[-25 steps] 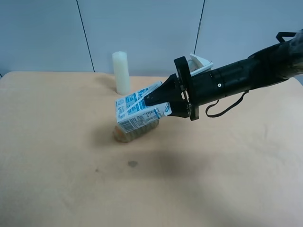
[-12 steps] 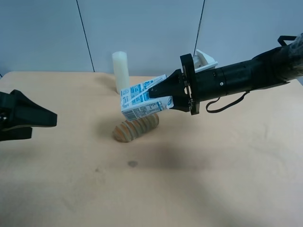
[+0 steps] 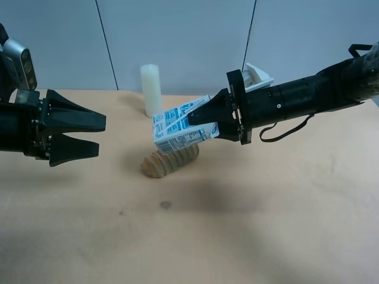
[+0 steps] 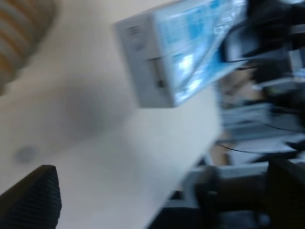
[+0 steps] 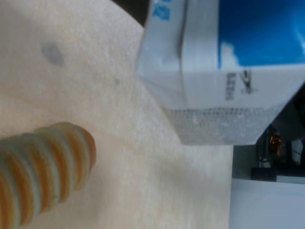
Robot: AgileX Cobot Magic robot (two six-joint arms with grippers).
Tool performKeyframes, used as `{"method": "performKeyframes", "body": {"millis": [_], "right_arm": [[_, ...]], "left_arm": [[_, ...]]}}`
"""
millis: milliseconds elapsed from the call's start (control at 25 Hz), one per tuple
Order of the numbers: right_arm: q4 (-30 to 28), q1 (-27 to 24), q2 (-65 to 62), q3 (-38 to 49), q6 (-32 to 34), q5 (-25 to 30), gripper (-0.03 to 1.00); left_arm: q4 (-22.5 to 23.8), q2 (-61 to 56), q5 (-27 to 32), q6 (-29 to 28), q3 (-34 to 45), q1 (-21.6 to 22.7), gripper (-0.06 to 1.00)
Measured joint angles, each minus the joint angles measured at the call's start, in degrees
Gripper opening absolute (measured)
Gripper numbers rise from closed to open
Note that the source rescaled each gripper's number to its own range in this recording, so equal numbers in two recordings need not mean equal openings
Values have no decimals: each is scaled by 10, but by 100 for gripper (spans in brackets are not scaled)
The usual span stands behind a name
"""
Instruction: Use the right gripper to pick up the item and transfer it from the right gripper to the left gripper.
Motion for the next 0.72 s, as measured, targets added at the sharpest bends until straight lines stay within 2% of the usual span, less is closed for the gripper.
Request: {"method": "performKeyframes", "body": {"millis": [200,720], "right_arm": [[0,14,0,0,0,0,0],[20,31,0,0,-3,1,0]], "left_arm": [[-33,55,24,22,-40,0,97],[-35,105,27,24,-55,1,98]]}}
